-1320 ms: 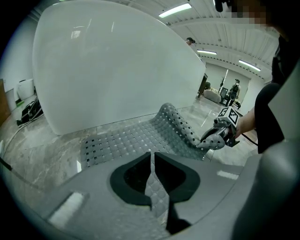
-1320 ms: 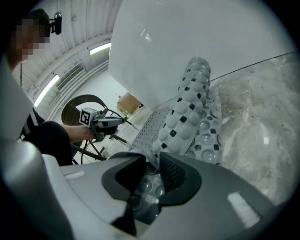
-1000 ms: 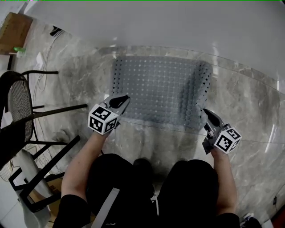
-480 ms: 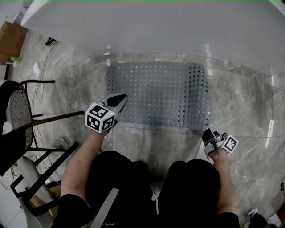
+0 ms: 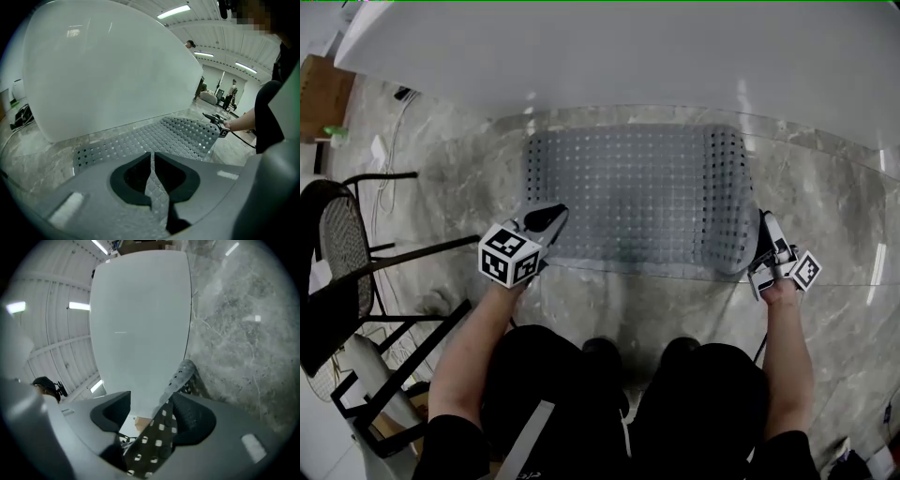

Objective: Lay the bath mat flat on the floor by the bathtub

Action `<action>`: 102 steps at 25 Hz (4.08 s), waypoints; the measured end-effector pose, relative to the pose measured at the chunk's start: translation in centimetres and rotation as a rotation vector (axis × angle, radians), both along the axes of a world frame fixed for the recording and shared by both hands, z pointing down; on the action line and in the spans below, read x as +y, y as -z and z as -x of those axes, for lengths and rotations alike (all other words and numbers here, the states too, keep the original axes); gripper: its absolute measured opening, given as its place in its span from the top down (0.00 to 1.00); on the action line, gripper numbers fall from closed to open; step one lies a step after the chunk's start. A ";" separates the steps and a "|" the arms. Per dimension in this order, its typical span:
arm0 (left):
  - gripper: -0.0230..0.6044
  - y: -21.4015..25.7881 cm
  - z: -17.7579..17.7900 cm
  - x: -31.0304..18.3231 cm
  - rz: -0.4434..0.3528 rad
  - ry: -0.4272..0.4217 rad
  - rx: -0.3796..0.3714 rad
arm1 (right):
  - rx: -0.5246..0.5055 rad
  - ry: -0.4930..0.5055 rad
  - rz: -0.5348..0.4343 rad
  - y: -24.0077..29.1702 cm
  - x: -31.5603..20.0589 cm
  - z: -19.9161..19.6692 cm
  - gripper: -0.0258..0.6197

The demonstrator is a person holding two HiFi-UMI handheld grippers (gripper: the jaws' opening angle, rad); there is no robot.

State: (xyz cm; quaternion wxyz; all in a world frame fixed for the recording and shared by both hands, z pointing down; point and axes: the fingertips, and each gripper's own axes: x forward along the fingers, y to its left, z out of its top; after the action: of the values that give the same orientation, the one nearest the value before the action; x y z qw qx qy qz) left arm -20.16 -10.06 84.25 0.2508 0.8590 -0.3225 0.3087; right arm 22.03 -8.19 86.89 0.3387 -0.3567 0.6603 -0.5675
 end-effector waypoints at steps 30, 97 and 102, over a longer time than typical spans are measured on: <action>0.91 -2.1 0.3 1.3 0.035 -0.016 0.007 | 1.141 0.307 0.159 -6.6 -1.8 1.7 0.86; 0.95 60.8 0.3 12.3 -0.215 0.230 0.126 | 0.969 0.546 -0.202 58.5 10.0 17.6 0.96; 0.95 68.3 0.8 14.5 -0.277 0.260 0.153 | 0.947 0.473 -0.270 66.2 11.8 18.6 0.96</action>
State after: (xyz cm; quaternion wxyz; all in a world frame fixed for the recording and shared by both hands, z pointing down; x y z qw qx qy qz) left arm -20.93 4.45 15.97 0.1917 0.8574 -0.4499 0.1602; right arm 3.45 3.60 20.73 -0.0897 -0.3682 0.8699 -0.3157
